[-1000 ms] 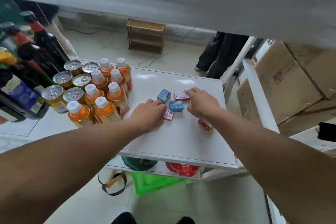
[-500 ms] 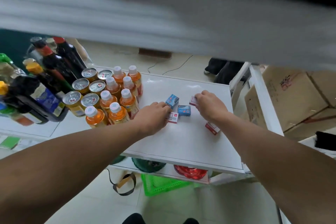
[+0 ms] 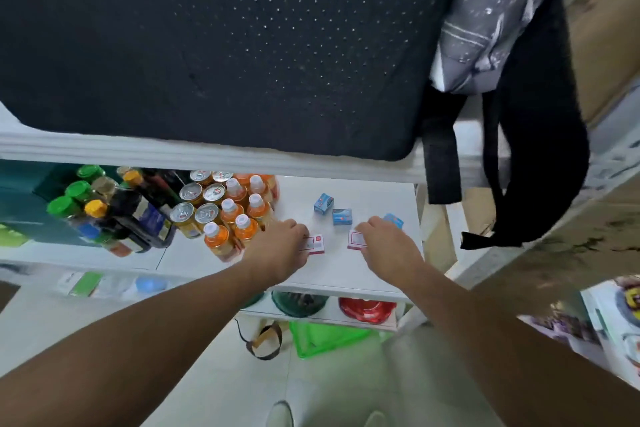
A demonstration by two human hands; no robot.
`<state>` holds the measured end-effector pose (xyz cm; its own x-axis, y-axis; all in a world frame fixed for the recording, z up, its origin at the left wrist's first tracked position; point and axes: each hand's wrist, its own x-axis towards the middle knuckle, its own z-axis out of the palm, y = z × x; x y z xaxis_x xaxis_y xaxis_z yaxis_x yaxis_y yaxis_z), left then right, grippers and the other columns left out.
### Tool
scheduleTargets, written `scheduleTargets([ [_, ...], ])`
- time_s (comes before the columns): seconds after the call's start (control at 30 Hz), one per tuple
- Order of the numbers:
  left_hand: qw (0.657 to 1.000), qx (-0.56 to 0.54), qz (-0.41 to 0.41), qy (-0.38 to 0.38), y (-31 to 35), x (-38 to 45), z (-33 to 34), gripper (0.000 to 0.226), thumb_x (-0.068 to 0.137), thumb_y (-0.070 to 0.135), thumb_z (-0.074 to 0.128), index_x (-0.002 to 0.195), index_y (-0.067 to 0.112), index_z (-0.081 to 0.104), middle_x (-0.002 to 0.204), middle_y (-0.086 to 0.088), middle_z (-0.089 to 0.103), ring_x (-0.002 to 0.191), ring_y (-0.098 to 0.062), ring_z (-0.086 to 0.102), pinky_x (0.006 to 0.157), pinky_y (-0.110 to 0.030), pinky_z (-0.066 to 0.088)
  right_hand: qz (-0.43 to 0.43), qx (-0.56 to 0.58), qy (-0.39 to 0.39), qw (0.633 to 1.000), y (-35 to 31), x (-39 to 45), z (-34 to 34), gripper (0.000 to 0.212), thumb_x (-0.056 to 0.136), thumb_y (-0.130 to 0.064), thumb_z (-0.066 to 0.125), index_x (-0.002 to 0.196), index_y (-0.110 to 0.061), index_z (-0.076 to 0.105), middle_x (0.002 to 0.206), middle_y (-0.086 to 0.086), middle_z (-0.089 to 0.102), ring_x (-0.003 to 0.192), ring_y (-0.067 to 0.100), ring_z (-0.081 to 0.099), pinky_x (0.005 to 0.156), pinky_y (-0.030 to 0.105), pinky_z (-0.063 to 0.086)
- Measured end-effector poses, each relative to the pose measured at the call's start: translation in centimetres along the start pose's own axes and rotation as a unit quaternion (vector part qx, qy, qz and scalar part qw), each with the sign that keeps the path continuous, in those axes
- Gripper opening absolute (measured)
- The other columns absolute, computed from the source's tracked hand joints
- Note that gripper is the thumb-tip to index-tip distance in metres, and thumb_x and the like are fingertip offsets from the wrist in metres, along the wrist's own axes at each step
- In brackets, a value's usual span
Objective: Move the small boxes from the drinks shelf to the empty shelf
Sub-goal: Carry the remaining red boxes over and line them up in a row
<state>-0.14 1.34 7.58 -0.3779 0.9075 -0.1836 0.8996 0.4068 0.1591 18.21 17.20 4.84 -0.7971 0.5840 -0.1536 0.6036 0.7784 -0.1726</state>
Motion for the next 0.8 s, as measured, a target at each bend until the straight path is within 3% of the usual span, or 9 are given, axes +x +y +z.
scheduleTargets([
  [0.17,1.0,-0.002,0.004,0.014,0.5,-2.1,-1.3,0.039,0.101,0.043,0.065,0.137,0.027,0.063,0.126,0.002,0.065,0.111,-0.021,0.062,0.084,-0.039,0.059,0.01,-0.007,0.005,1.0,-0.6,-3.6,-1.7,0.037,0.103,-0.027,0.061,0.14,-0.028,0.055,0.131,-0.002,0.061,0.123,0.022,0.059,0.09,0.038,0.055],
  [0.4,0.998,-0.009,0.055,0.028,1.7,-5.3,0.9,0.04,0.097,0.047,0.064,0.133,0.031,0.064,0.124,0.004,0.065,0.112,-0.022,0.063,0.085,-0.043,0.059,0.081,0.001,0.027,0.996,-2.1,-9.8,-1.4,0.028,0.099,-0.027,0.06,0.127,-0.026,0.06,0.12,0.0,0.064,0.11,0.023,0.062,0.089,0.041,0.057],
  [0.6,0.991,-0.028,0.133,-0.011,1.8,-7.3,2.8,0.041,0.097,0.047,0.066,0.135,0.033,0.061,0.125,0.007,0.062,0.117,-0.021,0.061,0.086,-0.043,0.058,0.17,0.016,0.035,0.985,-4.2,-17.0,0.6,0.018,0.092,-0.027,0.069,0.11,-0.025,0.064,0.104,-0.001,0.065,0.099,0.023,0.066,0.084,0.044,0.06],
  [0.8,0.971,-0.009,0.234,-0.045,6.2,-9.3,2.4,0.042,0.095,0.047,0.064,0.134,0.031,0.061,0.125,0.006,0.061,0.117,-0.022,0.06,0.089,-0.045,0.058,0.257,0.055,0.032,0.964,-4.4,-25.7,1.1,0.023,0.096,-0.027,0.063,0.119,-0.024,0.064,0.112,0.001,0.062,0.106,0.025,0.063,0.086,0.045,0.058],
])
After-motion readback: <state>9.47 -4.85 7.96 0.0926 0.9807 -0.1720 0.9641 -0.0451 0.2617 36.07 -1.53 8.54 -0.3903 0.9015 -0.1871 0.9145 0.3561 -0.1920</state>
